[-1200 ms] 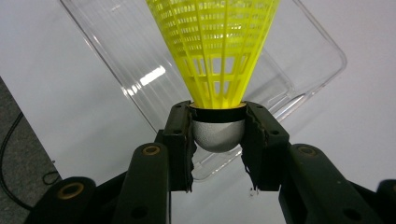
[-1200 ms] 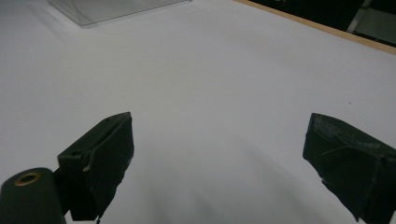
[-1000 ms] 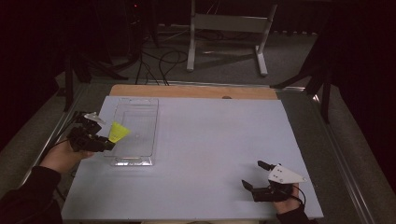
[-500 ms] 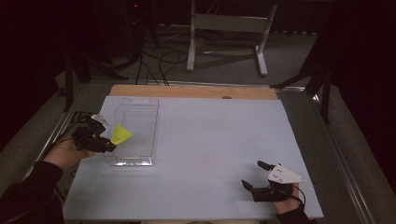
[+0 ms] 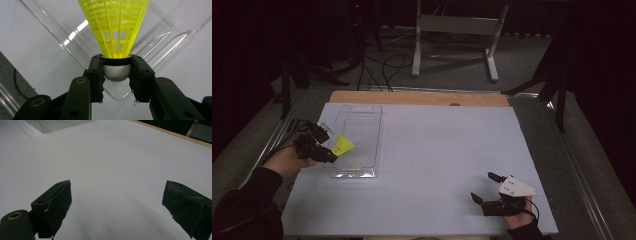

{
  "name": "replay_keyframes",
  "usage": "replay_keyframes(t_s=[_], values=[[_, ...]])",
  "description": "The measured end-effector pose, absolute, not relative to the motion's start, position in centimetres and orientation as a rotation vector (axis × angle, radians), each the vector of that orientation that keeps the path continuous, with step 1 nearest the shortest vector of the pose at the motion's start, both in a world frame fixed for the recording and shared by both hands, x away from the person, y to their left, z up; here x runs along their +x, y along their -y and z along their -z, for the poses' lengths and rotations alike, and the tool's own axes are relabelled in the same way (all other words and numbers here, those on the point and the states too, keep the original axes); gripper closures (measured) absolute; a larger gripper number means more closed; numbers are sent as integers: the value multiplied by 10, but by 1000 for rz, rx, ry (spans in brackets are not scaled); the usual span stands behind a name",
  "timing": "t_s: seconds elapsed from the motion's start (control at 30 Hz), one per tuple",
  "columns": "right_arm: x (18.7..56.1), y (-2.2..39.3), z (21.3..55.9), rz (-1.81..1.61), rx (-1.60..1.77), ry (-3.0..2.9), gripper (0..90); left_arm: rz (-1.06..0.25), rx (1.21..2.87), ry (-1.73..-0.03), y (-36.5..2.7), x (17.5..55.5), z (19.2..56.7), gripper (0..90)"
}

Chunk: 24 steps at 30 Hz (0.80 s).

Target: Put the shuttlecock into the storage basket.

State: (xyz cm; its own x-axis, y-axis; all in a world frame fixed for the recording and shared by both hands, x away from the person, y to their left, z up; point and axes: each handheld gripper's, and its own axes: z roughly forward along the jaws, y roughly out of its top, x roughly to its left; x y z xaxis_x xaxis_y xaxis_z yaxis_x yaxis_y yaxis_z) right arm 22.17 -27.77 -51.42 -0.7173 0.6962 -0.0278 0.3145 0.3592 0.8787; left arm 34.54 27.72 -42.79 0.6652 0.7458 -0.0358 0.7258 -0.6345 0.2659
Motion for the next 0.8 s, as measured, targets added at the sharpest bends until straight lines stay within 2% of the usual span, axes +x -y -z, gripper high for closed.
replay_keyframes(t_s=[0.67, 0.73, 0.8], values=[[221, 278, 514, -1307, 886, -2228, 92, -73, 2665, -1237, -268, 351, 431, 647], [222, 278, 514, -1310, 889, -2226, 92, -69, 2641, -1248, -268, 352, 430, 640], [222, 278, 514, -1308, 888, -2226, 92, -91, 2628, -1288, -268, 353, 429, 590]])
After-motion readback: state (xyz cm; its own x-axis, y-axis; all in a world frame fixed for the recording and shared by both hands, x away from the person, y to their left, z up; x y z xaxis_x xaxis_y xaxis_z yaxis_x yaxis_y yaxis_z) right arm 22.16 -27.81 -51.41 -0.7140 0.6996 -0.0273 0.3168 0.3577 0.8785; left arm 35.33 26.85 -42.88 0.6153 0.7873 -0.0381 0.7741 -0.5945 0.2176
